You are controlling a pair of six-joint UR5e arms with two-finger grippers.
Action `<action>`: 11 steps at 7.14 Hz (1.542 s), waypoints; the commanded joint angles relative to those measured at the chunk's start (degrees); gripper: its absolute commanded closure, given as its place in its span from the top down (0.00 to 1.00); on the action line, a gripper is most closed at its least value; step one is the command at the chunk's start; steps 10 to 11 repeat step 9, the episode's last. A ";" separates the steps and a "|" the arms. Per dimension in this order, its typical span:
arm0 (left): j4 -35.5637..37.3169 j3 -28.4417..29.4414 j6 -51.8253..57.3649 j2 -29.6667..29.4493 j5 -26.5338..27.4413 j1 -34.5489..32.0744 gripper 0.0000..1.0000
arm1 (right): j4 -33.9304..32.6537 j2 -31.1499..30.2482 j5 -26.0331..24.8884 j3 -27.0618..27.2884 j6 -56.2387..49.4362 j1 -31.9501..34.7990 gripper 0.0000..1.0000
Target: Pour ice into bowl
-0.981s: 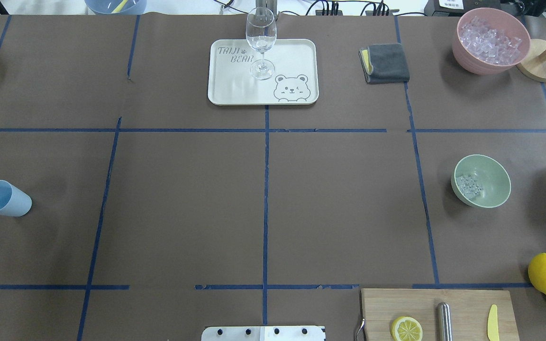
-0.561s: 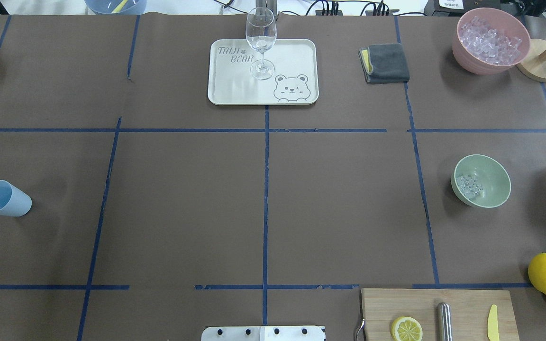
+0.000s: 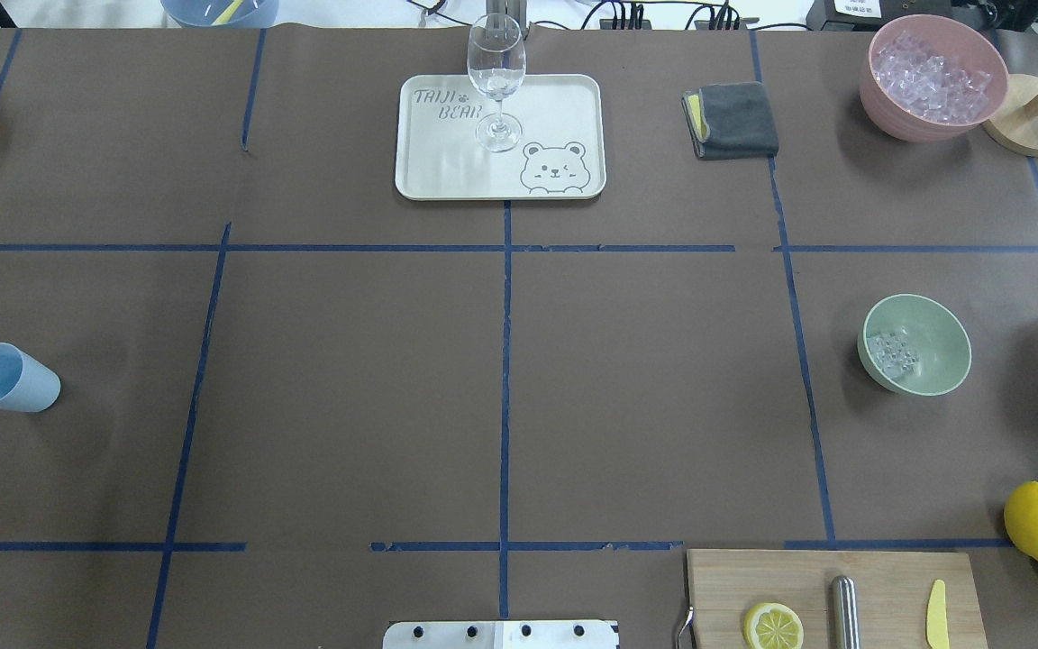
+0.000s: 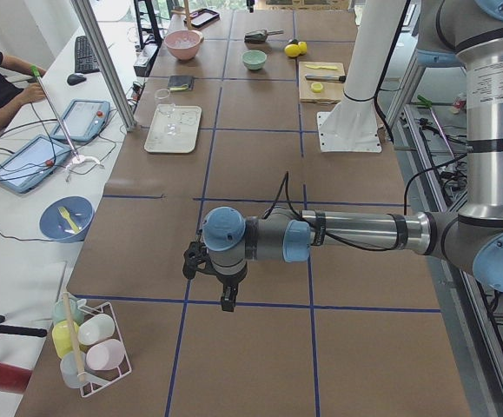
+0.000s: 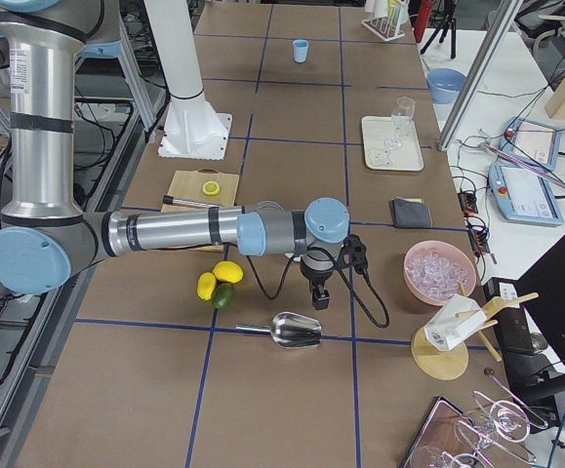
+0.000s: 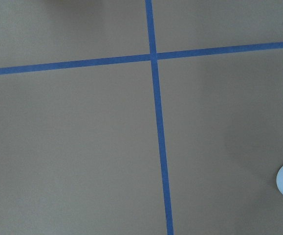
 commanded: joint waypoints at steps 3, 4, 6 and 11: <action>-0.05 0.56 -0.01 -0.12 -0.01 0.05 1.00 | -0.16 0.11 -0.41 -0.43 0.12 0.83 1.00; -0.13 0.48 -0.01 -0.21 0.07 0.05 1.00 | -0.16 0.11 -0.50 -0.34 0.12 0.83 1.00; -0.14 0.47 0.07 -0.48 0.07 0.05 1.00 | -0.07 0.19 -1.54 -0.43 0.04 0.83 1.00; 0.04 0.39 0.16 -1.96 0.25 0.05 1.00 | 0.19 0.20 -2.17 -0.43 0.04 0.74 1.00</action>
